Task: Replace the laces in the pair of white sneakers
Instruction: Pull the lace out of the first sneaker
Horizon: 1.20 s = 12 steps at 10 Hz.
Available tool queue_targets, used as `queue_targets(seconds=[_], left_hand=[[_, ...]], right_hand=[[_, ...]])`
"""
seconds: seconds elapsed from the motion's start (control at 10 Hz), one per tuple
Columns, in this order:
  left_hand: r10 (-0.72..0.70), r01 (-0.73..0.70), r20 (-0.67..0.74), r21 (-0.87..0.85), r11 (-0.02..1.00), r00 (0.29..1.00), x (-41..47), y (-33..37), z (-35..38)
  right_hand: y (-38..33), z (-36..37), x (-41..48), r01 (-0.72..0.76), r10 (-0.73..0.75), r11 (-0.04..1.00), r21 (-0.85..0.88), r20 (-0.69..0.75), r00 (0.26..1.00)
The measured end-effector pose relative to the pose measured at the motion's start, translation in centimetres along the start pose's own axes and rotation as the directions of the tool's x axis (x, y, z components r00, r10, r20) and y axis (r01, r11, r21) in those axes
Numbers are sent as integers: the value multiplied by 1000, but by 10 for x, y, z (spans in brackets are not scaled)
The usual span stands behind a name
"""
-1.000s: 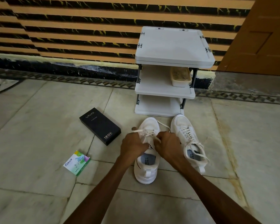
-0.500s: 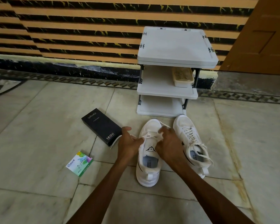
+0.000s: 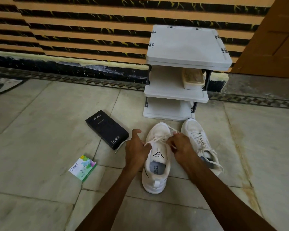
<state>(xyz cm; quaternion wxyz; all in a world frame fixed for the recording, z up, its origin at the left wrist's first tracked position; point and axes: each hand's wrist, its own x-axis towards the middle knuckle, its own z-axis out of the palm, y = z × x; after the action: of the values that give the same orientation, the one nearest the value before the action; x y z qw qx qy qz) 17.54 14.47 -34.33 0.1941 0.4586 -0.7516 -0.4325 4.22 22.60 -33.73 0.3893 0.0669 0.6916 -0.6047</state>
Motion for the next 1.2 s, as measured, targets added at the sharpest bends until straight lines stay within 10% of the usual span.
queue_targets(seconds=[0.1, 0.2, 0.5, 0.7, 0.8, 0.9, 1.0, 1.1, 1.2], left_hand=[[13, -13, -5, 13, 1000, 1000, 0, 1, 1], [18, -18, -3, 10, 1000, 1000, -1, 0, 2], [-13, 13, 17, -19, 1000, 1000, 2, 2, 2], [-7, 7, 24, 0, 1000, 1000, -2, 6, -1], [3, -4, 19, 13, 1000, 1000, -3, 3, -2], [11, -11, 14, 24, 1000, 1000, -6, 2, -1], [21, -21, 11, 29, 999, 1000, -7, 3, 0], [9, -9, 8, 26, 1000, 1000, -5, 3, 1], [0, 0, 4, 14, 1000, 1000, -6, 5, 1]], right_hand=[[1, 1, -3, 319, -350, 872, -370, -17, 937], [-1, -1, -3, 522, -734, 315, -793, 144, 663], [-4, 16, -9, 395, -574, -464, -793, 609, 548], [-16, 23, -13, 423, -520, -544, -725, 687, 508], [-42, 12, -15, 615, -753, 9, -789, 399, 523], [-70, -1, -10, 465, -467, 883, 68, 18, 884], [-64, 0, -8, -4, -133, 907, 421, 296, 946], [-39, 7, -6, 460, -361, 745, -484, 287, 887], [-18, 11, -6, 564, -399, -122, -817, 561, 726]])
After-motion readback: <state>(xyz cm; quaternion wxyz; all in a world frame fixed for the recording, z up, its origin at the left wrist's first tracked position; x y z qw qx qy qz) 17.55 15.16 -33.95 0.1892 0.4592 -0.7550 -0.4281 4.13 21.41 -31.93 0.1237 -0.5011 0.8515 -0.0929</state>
